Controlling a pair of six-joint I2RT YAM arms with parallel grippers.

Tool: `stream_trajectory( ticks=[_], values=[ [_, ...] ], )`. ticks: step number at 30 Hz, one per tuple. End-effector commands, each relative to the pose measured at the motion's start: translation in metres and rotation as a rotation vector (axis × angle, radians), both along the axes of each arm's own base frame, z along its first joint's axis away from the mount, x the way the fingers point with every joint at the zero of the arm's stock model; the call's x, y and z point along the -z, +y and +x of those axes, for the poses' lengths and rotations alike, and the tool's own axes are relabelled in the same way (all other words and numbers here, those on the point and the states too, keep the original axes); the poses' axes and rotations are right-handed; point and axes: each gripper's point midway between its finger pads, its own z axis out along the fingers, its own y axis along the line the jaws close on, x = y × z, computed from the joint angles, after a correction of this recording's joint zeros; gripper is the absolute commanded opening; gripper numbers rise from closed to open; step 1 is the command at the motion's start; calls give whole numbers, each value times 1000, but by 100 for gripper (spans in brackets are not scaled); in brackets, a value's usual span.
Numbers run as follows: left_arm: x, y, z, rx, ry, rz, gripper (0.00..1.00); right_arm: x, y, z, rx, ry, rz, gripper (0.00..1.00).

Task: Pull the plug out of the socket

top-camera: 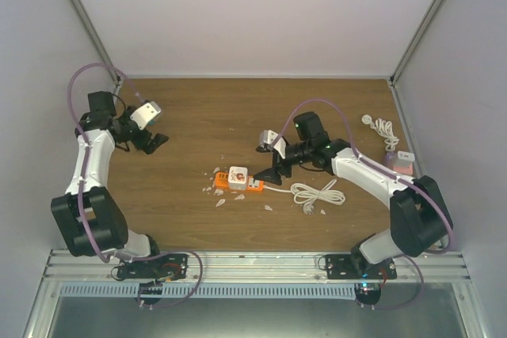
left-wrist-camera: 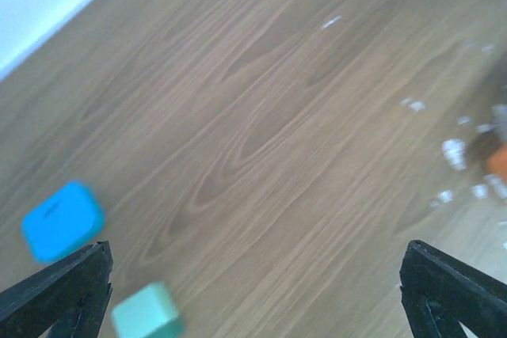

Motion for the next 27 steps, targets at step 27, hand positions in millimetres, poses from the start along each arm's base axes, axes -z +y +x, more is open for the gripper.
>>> stream_trajectory(
  ticks=[27],
  values=[
    [97, -199, -61, 442, 221, -77, 94, 75, 44, -10, -64, -66, -228, 100]
  ],
)
